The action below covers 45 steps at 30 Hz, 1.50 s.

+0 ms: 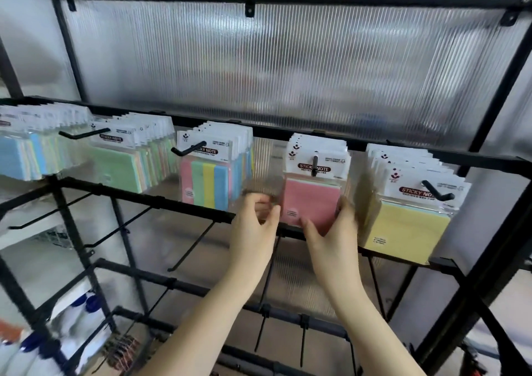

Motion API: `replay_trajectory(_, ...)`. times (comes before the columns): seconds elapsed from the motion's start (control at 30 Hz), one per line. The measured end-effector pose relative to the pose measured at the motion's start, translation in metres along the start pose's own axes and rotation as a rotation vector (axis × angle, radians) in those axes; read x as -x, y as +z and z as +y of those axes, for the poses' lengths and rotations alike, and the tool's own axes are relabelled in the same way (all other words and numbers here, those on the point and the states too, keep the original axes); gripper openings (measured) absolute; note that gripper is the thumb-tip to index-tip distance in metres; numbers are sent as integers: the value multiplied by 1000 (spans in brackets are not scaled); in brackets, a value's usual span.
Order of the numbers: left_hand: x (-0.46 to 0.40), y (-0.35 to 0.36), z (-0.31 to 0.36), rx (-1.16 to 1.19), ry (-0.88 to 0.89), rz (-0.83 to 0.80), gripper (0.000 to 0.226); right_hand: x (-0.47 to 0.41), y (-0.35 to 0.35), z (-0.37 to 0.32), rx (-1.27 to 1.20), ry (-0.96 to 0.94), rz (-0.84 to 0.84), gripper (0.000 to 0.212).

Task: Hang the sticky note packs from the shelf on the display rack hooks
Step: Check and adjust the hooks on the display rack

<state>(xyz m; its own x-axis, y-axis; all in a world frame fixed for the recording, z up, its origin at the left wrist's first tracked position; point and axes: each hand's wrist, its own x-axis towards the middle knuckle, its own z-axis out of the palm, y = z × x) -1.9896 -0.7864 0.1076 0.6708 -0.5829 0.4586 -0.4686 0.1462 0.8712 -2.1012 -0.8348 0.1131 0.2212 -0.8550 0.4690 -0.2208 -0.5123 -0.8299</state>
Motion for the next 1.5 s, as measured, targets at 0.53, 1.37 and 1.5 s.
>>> replay_trajectory(0.53,24,-152,-43,-275,-33,-212,11,79,87,-41,16,32,-334,19)
replay_trajectory(1.37,31,-544,-164,-559,-433,67,18,220,436,-221,59,-242,-949,19)
replay_trajectory(1.5,23,-586,-193,-540,-533,95,20,222,497,-232,49,-273,-994,19)
